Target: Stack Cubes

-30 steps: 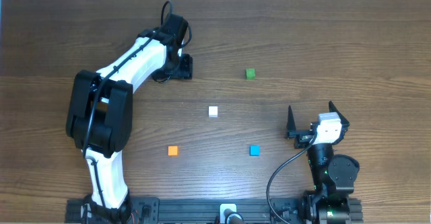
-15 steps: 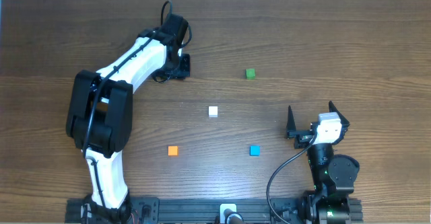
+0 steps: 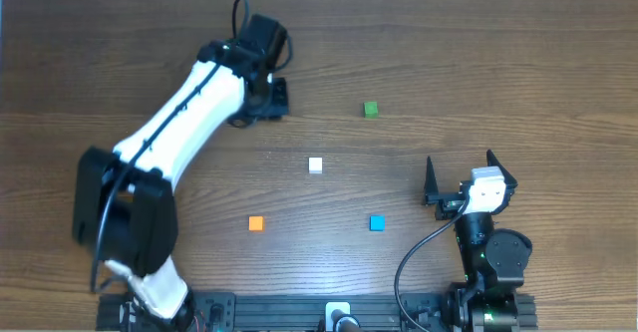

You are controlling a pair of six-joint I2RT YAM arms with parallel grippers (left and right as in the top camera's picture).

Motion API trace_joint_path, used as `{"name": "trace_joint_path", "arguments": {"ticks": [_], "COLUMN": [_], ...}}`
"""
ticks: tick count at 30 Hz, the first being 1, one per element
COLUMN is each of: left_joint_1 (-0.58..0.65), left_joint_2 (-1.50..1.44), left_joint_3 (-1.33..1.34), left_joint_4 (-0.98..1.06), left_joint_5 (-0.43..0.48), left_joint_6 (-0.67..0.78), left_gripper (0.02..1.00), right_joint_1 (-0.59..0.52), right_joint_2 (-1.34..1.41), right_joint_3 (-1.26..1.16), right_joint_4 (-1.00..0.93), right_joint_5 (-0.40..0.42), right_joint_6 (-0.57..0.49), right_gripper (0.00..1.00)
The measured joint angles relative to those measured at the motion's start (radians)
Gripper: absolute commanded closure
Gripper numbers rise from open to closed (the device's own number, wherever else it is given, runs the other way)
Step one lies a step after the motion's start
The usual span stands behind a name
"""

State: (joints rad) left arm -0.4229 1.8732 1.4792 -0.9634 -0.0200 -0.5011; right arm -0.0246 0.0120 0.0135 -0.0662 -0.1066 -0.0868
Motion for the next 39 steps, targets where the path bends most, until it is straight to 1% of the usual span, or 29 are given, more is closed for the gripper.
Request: {"name": "trace_joint_path", "arguments": {"ticks": [4, 8, 11, 13, 19, 25, 39], "left_joint_1": [-0.132, -0.25, -0.32, -0.344, -0.356, -0.356, -0.354], "left_joint_2": [-0.056, -0.054, -0.054, -0.053, -0.028, 0.039, 0.083], "left_joint_3": [0.005, 0.005, 0.005, 0.005, 0.005, 0.005, 0.005], "left_joint_4": [-0.016, -0.017, -0.017, -0.017, -0.017, -0.016, -0.023], "left_joint_5": [-0.028, -0.063, -0.089, -0.1, -0.118, -0.119, -0.106], "left_joint_6": [-0.116, -0.199, -0.243, -0.259, -0.307, -0.327, -0.331], "left_gripper": [0.976, 0.976, 0.978, 0.978, 0.976, 0.98, 0.978], "right_joint_1": [0.0, 0.0, 0.0, 0.0, 0.0, 0.0, 0.0], "right_joint_2": [0.0, 0.0, 0.0, 0.0, 0.0, 0.0, 0.0], "right_joint_3": [0.0, 0.0, 0.0, 0.0, 0.0, 0.0, 0.0], "right_joint_4": [0.0, 0.0, 0.0, 0.0, 0.0, 0.0, 0.0], "right_joint_5": [0.0, 0.0, 0.0, 0.0, 0.0, 0.0, 0.0], "right_joint_6": [0.0, 0.0, 0.0, 0.0, 0.0, 0.0, 0.0], "right_gripper": [0.007, 0.007, 0.007, 0.009, 0.007, 0.009, 0.007]}}
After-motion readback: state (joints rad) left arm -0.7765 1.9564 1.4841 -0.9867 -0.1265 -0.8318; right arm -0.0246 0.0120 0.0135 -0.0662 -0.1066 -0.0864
